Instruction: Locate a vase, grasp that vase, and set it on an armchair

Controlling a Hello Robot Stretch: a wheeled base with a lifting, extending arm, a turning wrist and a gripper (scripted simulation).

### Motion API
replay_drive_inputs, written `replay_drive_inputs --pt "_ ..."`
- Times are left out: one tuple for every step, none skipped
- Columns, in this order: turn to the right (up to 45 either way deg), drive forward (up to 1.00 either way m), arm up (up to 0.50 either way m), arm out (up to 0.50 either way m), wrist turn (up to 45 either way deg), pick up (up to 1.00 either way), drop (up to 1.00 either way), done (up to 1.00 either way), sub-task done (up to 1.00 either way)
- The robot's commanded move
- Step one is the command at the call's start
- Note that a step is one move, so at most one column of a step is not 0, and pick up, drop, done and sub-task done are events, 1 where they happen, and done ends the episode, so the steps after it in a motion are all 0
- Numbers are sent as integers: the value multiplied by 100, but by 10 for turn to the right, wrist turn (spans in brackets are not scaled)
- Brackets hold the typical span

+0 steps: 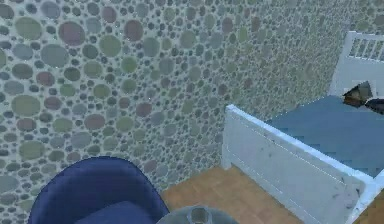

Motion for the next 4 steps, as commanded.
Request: replay_drive_inputs --pt "-450 0 0 0 0 0 0 0 0" --pt "-450 0 0 0 0 0 0 0 0" --pt "-450 0 0 0 0 0 0 0 0" --pt "-120 0 0 0 0 0 0 0 0"
